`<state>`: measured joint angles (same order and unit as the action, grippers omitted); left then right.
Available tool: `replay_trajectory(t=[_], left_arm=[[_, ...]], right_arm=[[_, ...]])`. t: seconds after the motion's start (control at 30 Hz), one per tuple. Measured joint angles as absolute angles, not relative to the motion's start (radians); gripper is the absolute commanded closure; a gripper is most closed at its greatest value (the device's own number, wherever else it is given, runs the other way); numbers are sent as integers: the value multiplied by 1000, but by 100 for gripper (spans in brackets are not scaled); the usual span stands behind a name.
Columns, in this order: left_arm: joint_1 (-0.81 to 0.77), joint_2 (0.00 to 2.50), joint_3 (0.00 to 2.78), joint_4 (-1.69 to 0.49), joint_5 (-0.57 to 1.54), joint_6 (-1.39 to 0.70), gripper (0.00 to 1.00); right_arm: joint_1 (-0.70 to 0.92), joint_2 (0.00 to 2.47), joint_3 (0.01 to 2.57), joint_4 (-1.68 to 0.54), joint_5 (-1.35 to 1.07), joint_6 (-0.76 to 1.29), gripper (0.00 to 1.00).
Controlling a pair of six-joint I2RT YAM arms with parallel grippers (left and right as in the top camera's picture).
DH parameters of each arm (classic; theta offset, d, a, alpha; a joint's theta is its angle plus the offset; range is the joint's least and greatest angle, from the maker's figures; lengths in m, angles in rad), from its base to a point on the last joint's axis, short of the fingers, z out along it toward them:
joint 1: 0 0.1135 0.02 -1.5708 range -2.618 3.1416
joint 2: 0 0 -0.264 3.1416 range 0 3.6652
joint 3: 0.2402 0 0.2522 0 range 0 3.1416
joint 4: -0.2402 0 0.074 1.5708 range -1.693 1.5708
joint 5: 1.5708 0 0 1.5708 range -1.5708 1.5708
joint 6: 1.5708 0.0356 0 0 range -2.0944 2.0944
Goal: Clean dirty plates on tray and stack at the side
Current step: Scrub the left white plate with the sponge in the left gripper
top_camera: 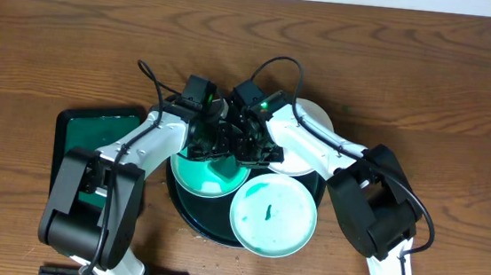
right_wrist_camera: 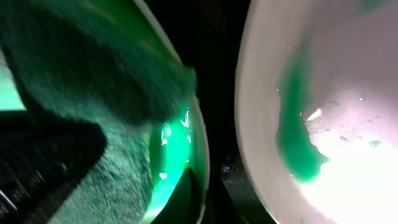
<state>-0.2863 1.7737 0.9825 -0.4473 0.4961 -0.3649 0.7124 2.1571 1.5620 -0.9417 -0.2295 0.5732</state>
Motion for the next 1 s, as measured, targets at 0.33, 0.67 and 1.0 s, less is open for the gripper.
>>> replay_trajectory(t=[0.33, 0.67, 1.0], left_arm=[[-293, 1774, 985, -543, 493, -362, 93], [-319, 1736, 999, -634, 309, -366, 93], [-308, 1602, 1047, -765, 69, -369, 93]], right_arm=[[713, 2157, 1562, -946, -229, 557, 99], [715, 2157, 1562, -946, -231, 540, 99], [715, 2157, 1562, -947, -231, 537, 99]])
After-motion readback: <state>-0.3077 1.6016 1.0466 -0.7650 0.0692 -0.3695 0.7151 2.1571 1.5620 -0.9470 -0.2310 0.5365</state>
